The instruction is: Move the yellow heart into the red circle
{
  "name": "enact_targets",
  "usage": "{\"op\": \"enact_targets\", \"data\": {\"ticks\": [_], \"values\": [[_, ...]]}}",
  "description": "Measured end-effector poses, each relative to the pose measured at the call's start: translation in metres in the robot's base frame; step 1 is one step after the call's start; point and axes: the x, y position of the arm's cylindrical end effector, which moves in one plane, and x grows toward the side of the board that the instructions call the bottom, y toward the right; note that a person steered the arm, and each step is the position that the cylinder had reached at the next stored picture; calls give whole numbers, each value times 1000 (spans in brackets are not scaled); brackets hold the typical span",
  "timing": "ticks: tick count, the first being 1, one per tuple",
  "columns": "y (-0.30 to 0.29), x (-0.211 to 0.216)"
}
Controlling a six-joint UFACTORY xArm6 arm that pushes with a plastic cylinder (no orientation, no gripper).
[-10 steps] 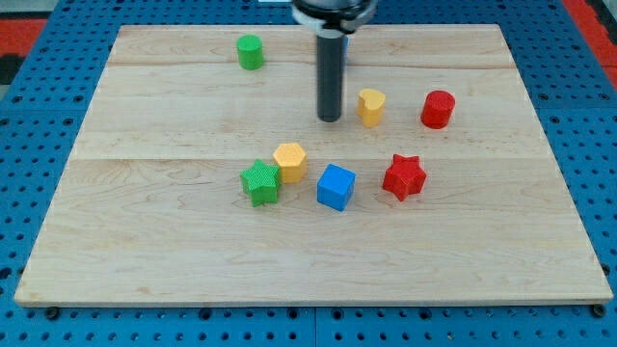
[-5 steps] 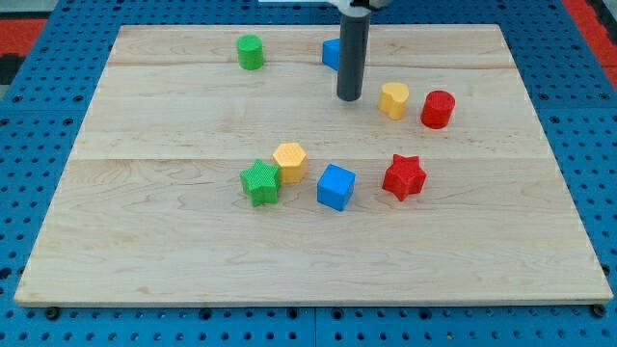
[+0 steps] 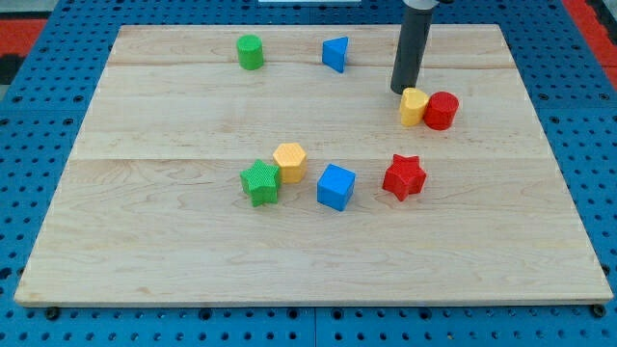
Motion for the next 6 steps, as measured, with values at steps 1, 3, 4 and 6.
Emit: {"op": "enact_targets", "data": {"ticks": [1,3,4,6], "values": [[-1,2],[-1,8],[-32,9],[-37,71]]}}
